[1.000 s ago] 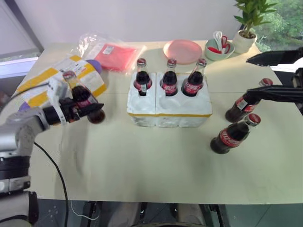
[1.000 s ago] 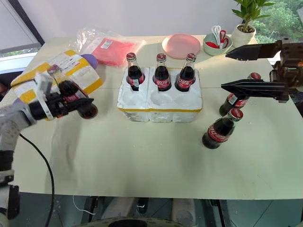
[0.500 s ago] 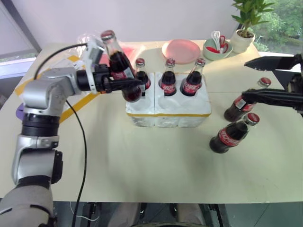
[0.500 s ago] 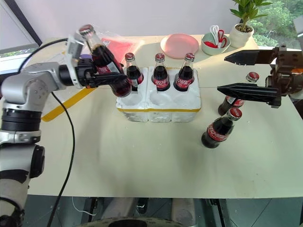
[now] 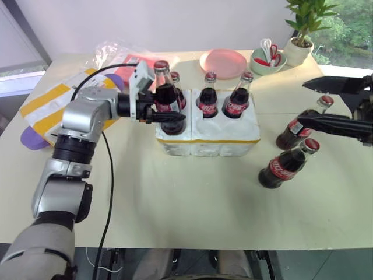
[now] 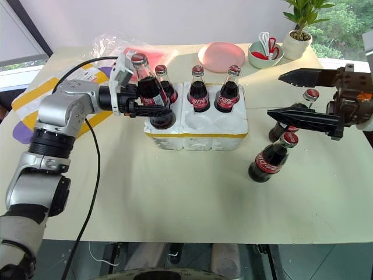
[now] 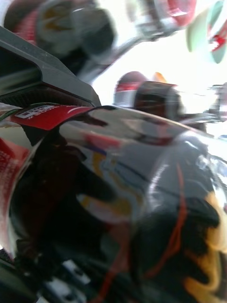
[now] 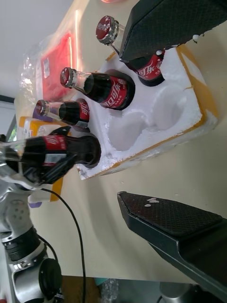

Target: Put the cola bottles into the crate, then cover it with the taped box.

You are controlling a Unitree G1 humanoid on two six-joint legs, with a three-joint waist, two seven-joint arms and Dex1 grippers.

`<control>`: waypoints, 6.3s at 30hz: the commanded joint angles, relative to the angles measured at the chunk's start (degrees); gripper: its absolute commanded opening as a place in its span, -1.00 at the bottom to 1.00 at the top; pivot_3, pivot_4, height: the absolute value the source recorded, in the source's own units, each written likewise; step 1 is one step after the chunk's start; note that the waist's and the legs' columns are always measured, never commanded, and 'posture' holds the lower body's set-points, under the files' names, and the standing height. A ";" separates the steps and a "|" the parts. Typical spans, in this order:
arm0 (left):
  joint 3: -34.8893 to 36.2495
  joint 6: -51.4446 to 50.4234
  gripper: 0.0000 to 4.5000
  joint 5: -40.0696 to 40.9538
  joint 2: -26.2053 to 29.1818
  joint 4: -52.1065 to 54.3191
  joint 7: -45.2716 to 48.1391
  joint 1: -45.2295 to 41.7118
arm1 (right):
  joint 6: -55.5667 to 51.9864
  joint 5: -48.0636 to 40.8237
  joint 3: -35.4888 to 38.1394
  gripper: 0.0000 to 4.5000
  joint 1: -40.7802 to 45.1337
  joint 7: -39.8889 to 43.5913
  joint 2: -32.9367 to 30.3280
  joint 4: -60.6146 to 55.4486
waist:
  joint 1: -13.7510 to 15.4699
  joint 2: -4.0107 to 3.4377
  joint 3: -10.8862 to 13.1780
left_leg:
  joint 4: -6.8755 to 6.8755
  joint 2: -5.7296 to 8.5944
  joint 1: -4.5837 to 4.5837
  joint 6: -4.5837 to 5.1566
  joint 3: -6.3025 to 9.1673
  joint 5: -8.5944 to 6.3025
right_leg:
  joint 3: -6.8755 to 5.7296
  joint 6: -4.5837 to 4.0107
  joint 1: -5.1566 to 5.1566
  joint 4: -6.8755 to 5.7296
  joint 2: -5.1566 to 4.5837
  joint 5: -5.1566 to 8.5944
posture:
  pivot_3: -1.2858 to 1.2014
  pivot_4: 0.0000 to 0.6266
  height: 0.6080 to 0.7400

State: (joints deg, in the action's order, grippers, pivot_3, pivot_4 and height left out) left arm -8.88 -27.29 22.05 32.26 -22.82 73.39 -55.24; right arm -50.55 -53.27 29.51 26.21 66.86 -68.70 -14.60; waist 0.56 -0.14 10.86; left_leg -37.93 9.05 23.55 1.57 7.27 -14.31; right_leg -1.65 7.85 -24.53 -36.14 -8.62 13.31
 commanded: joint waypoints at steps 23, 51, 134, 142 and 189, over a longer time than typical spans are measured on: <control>12.75 -13.76 0.95 10.11 8.04 15.31 0.18 4.00 | 1.47 0.61 2.50 1.00 2.12 -4.06 -0.97 1.01 | -0.03 -0.01 0.00 | -0.09 -0.01 0.04 0.03 0.01 -0.02 | 0.00 0.03 -0.02 -0.04 0.04 -0.04 | 0.03 -0.52 1.00; 14.35 -21.49 0.95 23.23 20.37 40.12 1.42 21.08 | -3.47 -1.37 32.93 1.00 -55.34 -17.05 34.47 -34.33 | 0.15 0.07 -0.17 | -0.08 -0.09 -0.19 0.29 0.02 -0.19 | 0.15 -0.03 0.25 0.03 0.07 -0.03 | 0.03 -0.52 1.00; 12.12 -16.98 1.00 21.78 14.40 41.52 -11.67 19.06 | 18.83 33.36 -35.89 0.97 14.85 -29.19 46.65 22.74 | -1.41 0.54 -0.14 | 0.67 -1.04 -1.07 -0.63 0.06 0.32 | 0.63 -0.97 0.38 0.10 1.51 -0.63 | 0.03 -0.52 1.00; 12.08 -16.85 1.00 21.69 14.46 41.47 -11.28 19.34 | 0.81 15.92 -17.20 0.97 5.70 -33.40 39.74 -5.71 | -0.48 0.53 -0.10 | 0.81 -0.99 -0.26 -0.83 0.07 0.44 | 0.88 -0.98 -0.44 0.10 1.56 -0.64 | 0.03 -0.52 1.00; 9.34 -15.50 1.00 18.43 11.70 38.54 -9.52 15.64 | 14.49 25.25 -9.25 0.28 0.02 -43.78 35.77 14.96 | 0.00 0.57 -0.05 | 0.77 -1.42 -0.26 -0.67 -0.68 0.37 | 1.36 -1.08 -0.60 0.17 1.85 -0.73 | 0.03 -0.52 1.00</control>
State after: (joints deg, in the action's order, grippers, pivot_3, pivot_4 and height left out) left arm -1.26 -43.07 39.50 43.64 14.04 63.99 -39.03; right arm -38.30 -26.16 18.33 25.14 21.77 -32.87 4.19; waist 0.56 0.42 10.81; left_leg -37.16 7.64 23.29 0.89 6.59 -13.94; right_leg -0.29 6.77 -25.15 -35.98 -6.77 12.58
